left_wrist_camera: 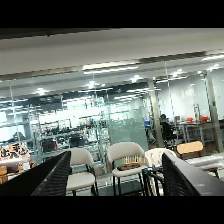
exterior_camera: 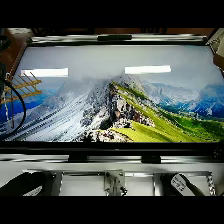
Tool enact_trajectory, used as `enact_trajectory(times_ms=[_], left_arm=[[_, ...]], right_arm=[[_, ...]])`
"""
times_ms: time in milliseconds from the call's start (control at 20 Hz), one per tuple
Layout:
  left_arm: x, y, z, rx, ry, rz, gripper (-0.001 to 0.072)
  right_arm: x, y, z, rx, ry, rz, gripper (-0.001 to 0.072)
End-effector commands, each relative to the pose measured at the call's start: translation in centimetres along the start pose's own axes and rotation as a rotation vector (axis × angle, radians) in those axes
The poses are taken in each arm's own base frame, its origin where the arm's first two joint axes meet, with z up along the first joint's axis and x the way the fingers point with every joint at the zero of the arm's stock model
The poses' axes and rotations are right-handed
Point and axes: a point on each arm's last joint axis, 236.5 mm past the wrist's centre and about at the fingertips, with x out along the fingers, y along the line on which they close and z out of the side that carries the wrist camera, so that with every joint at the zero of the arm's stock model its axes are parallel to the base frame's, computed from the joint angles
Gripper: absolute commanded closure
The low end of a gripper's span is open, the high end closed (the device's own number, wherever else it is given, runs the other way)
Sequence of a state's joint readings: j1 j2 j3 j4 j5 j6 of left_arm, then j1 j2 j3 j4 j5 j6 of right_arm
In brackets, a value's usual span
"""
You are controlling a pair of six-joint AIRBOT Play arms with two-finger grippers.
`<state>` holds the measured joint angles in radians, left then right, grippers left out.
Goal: Fold the shirts.
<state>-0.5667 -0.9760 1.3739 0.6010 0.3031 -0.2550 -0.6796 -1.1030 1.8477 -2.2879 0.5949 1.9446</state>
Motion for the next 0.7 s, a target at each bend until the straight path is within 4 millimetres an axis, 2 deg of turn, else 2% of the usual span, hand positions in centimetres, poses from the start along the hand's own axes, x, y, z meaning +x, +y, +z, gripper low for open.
enact_trajectory(times_ms=[0,100,200,300,500,650], left_arm=[[0.0,-0.1,-0.1,0.0,0.002,-0.002,0.0046],[0.1,-0.2,-0.3,0.001,0.006,-0.003,0.0046],[0.1,-0.2,-0.7,-0.035,0.018,0.0,0.0046],[0.1,-0.1,-1.2,-0.098,0.038,0.005,0.0046],[0.3,-0.3,-2.0,-0.124,0.056,0.004,0.0046],[0.6,-0.8,-2.8,-0.121,0.07,-0.001,0.0046]], right_arm=[[2.3,-1.1,-0.4,0.042,-0.056,-0.02,0.0645],[3.5,-2.1,-1.7,0.023,-0.04,-0.046,0.0644],[4.4,-3.2,-2.2,0.006,-0.056,-0.066,0.0644],[5.0,-5.3,-3.2,0.022,-0.042,-0.112,0.0644],[5.0,-9.8,-3.8,0.017,-0.04,-0.201,0.0644],[4.6,-13.0,-6.0,0.034,0.045,-0.287,0.0644]])
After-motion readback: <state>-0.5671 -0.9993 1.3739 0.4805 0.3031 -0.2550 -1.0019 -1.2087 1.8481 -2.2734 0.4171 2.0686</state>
